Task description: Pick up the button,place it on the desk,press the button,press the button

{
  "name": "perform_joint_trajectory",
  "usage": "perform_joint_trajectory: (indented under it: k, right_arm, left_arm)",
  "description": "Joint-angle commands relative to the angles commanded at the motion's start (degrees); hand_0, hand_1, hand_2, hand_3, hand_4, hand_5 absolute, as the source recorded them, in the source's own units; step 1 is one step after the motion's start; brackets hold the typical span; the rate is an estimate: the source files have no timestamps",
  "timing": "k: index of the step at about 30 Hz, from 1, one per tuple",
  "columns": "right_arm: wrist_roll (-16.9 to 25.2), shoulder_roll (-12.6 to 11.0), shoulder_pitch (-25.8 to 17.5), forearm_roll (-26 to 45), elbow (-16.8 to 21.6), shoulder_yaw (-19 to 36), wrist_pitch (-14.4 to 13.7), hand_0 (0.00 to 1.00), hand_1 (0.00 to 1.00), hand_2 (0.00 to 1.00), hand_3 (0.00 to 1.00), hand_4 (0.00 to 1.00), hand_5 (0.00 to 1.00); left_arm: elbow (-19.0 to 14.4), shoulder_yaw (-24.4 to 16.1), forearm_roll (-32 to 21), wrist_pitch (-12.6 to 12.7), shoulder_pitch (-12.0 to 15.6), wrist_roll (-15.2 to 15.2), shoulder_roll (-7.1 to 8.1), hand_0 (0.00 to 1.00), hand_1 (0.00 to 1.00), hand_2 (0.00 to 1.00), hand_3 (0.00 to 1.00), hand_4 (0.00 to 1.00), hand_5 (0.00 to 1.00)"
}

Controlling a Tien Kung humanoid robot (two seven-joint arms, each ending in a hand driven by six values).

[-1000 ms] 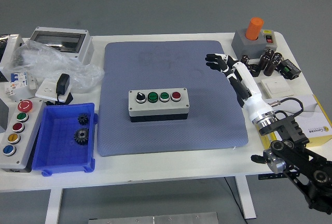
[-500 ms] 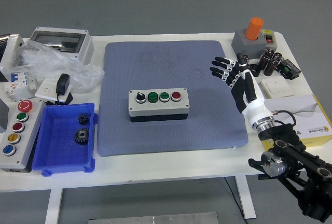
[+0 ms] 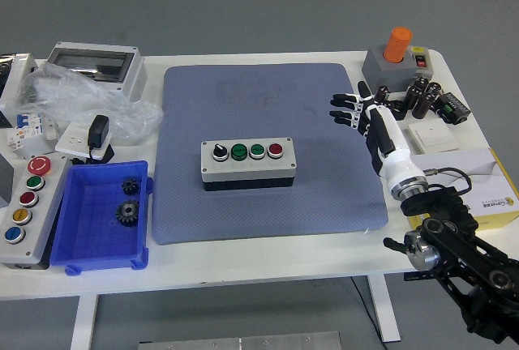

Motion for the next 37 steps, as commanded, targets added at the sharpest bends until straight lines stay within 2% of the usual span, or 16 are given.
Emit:
perform_joint_trajectory:
  k: [2,3,8,13,16,20,21,24,32,33,37]
  right_arm:
    - [-3.0,-0.2,-0.2,-3.8,0.2,0.2,1.6,0.684,0.632,0.668,0.637,0.853,0.88]
    - [-4.6,-0.2,-0.3,-5.9,0.3,0.3,2.4,0.653,0.605,0.645,0.64,0.79,0.725]
    - [-10.6,-0.4,-0.5,-15.1,0.6,0.4,4.3,0.653,0.605,0.645,0.64,0.79,0.725]
    - [-12.0,-0.5,-0.5,-21.6,0.9,0.5,4.5,0.656,0.607,0.654,0.648,0.785,0.707]
    - [-9.5,-0.6,-0.4,-21.2,0.8,0.9,3.6,0.675,0.624,0.666,0.657,0.785,0.709]
    - [-4.4,-0.8,-0.2,-16.5,0.0,2.0,2.0,0.675,0.624,0.666,0.657,0.785,0.709]
    - [-2.8,-0.8,-0.1,-14.9,-0.4,2.2,1.7,0.672,0.622,0.67,0.655,0.791,0.715]
    - [1.5,-0.8,0.2,-10.5,-1.6,2.5,1.6,0.672,0.622,0.67,0.655,0.791,0.715]
    - [13.3,-0.4,0.5,3.5,-5.3,2.3,3.7,0.673,0.622,0.669,0.65,0.791,0.704]
    - [14.5,-0.5,0.5,5.1,-5.6,2.2,4.0,0.678,0.637,0.689,0.646,0.794,0.677]
    - [19.0,-0.7,0.6,11.3,-6.4,1.9,5.0,0.678,0.637,0.689,0.646,0.794,0.677]
  left_arm:
    - [0.0,-0.1,0.1,0.0,-0.1,0.0,0.03,0.609,0.62,0.586,0.611,0.592,0.373]
    - [0.0,-0.2,0.2,0.0,-0.1,0.0,0.05,0.609,0.62,0.586,0.611,0.598,0.361]
    - [0.0,-0.4,0.2,0.0,-0.1,0.0,0.11,0.609,0.62,0.586,0.611,0.598,0.361]
    - [-0.1,-0.7,0.5,-0.1,-0.2,0.0,0.1,0.61,0.62,0.585,0.613,0.6,0.358]
    - [0.0,-0.6,0.5,-0.1,-0.1,0.0,0.08,0.61,0.621,0.586,0.613,0.606,0.358]
    - [0.0,-0.4,0.2,-0.1,-0.1,0.0,0.1,0.61,0.621,0.586,0.613,0.606,0.358]
    - [0.0,-0.4,0.2,0.0,-0.1,0.0,0.11,0.61,0.621,0.586,0.613,0.637,0.359]
    - [0.0,-0.5,0.3,-0.1,-0.2,0.0,0.14,0.61,0.621,0.586,0.613,0.637,0.359]
    - [0.0,-0.5,0.2,-0.1,-0.2,0.0,0.05,0.61,0.621,0.586,0.614,0.642,0.356]
    - [0.0,-0.4,0.2,-0.1,-0.2,0.0,0.07,0.61,0.621,0.586,0.614,0.645,0.355]
    - [0.0,-0.3,0.0,-0.1,-0.2,-0.1,0.21,0.61,0.621,0.586,0.614,0.645,0.355]
